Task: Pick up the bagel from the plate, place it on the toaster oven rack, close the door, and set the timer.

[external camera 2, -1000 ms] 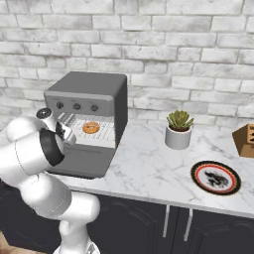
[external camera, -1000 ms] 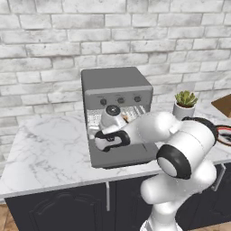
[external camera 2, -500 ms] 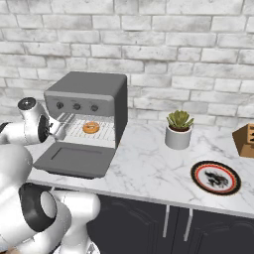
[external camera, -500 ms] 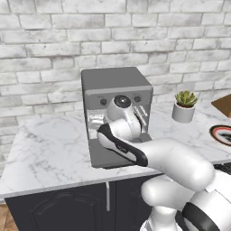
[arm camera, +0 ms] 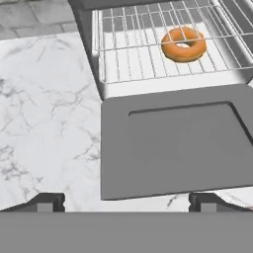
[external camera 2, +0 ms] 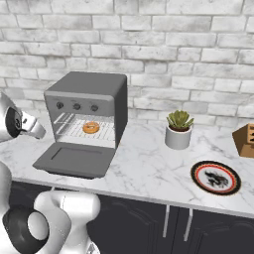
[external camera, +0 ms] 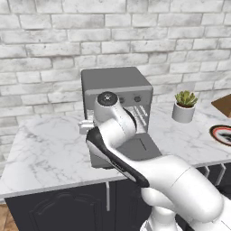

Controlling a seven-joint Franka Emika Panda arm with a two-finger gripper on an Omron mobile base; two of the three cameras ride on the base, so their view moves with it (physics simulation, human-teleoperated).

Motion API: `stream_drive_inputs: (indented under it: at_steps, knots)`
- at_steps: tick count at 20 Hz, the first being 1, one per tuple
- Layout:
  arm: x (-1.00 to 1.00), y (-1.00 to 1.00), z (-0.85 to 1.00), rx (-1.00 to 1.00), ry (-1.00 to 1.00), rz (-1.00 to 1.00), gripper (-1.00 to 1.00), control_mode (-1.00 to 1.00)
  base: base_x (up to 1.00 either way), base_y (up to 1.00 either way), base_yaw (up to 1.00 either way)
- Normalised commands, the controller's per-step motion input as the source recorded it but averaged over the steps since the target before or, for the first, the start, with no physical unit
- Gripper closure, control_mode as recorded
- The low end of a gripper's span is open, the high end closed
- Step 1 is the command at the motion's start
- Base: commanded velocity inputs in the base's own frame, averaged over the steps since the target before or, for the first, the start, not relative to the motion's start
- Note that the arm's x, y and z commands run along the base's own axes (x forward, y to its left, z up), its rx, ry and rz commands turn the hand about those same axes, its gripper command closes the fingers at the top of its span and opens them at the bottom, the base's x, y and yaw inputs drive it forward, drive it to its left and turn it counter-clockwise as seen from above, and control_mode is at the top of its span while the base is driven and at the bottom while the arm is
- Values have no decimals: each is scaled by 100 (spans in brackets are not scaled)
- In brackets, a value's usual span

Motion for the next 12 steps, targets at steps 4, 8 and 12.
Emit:
stream_drive_inputs:
  at_steps: [4, 8, 12]
  knots:
    - [-45, 27, 0, -32, 11, 2, -100, -100, 0, 0, 0]
    - [-24, 8, -1, -31, 20, 4, -100, -100, 0, 0, 0]
    - [-12, 0, -9, -30, 26, 5, -100, -100, 0, 0, 0]
